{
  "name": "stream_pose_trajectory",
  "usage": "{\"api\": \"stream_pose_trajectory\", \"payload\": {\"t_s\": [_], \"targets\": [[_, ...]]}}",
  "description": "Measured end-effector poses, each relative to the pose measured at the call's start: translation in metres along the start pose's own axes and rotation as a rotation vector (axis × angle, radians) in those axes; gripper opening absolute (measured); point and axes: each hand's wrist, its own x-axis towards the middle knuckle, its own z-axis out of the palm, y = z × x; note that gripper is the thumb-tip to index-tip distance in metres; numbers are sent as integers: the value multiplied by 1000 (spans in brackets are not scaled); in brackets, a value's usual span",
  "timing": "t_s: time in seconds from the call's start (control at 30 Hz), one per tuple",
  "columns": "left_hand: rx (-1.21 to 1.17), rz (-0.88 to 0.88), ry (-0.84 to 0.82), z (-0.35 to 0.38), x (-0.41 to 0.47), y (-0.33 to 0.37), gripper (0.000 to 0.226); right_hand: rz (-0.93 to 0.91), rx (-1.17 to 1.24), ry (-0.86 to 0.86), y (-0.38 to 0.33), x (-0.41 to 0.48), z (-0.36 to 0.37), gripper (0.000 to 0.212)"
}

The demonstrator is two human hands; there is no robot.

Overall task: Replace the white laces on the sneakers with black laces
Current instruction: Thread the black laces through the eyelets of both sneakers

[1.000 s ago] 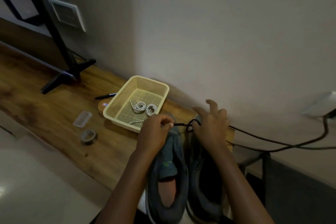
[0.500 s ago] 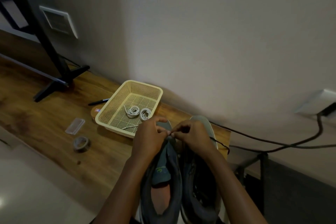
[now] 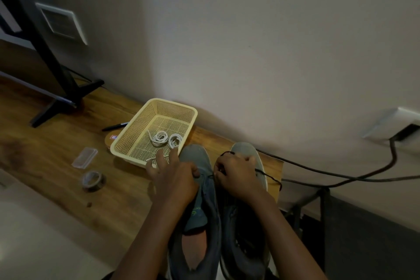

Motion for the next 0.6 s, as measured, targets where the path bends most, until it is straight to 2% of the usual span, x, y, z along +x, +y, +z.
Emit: {"api": "stream_pose_trajectory", "payload": {"t_s": [0.2, 0.43, 0.6], "targets": [[-17, 18, -25, -1, -1, 1, 16, -28, -26, 14, -4, 0, 2, 16], [-37, 66, -48, 0, -1, 5, 18, -66, -93, 8, -10, 1, 4, 18], [-66, 66, -67, 0, -1, 5, 18, -52, -53, -16, -10, 1, 6, 18]]}}
